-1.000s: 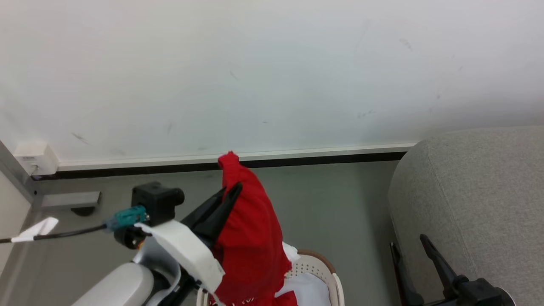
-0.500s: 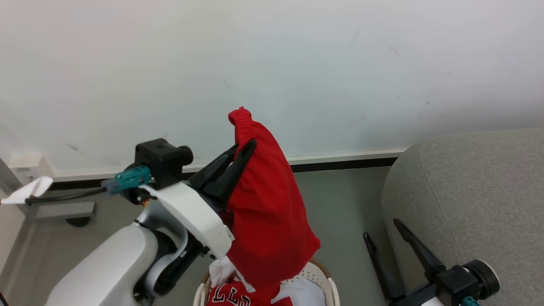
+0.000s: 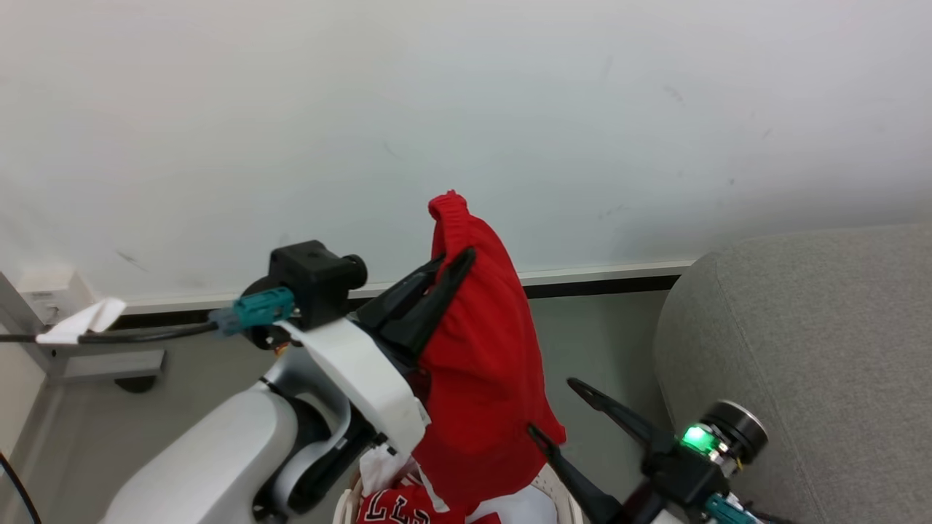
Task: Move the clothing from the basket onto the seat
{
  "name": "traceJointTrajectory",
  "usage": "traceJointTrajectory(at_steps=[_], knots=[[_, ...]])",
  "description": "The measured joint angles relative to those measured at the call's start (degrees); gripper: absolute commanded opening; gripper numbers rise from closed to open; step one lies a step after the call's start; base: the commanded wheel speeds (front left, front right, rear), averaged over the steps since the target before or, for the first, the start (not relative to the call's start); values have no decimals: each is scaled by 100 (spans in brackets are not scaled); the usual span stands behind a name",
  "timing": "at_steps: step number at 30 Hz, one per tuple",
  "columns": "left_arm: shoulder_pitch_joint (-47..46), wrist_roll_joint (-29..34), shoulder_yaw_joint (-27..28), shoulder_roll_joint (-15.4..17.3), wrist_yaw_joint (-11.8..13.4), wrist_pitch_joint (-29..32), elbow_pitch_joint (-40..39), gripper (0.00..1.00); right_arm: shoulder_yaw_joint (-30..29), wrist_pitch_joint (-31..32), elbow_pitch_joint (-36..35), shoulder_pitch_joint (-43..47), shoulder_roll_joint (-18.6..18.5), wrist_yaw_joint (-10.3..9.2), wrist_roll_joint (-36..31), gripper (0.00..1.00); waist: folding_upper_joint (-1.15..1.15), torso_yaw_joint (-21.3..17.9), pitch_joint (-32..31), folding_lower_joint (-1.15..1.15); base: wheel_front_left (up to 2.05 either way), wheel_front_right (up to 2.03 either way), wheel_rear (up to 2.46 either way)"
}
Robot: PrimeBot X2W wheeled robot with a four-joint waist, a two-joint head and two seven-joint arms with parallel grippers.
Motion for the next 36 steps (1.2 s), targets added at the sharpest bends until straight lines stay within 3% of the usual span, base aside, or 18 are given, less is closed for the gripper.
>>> traceJointTrajectory(at_steps=[9,13,15,16,21,33,34,35,36], knots=[[-165,20,-205,-244,-53,100,65,0,109,-1,883,-758,918,0,-428,100,0,108,-12,0,0,0,0],[-249,20,-308,-435,-100,123,153,0,42,-2,1373,-1040,1113,0,-738,100,0,179,-39,0,0,0,0],[-257,19,-356,-506,-116,124,205,0,-12,0,1526,-1102,1135,0,-756,24,0,224,-61,0,0,0,0],[-262,15,-378,-530,-127,124,231,0,-51,0,1519,-1113,1144,0,-716,0,0,246,-70,0,0,0,0],[-296,10,-406,-565,-141,141,368,0,-56,0,1304,-1172,1165,0,-323,0,0,331,-97,0,0,0,0],[-250,10,-326,-417,-38,49,481,0,-445,0,1137,-987,1162,0,-285,0,0,290,-72,0,0,0,0],[-244,10,-315,-417,-19,37,485,4,-458,-1,1122,-967,1162,0,-286,0,0,281,-68,0,0,0,0],[-242,11,-310,-417,-14,21,489,34,-474,0,1111,-953,1162,0,-288,0,0,273,-66,0,0,0,0],[-237,11,-305,-417,5,-4,493,100,-488,0,1093,-948,1162,0,-293,0,0,265,-65,0,0,0,0]])
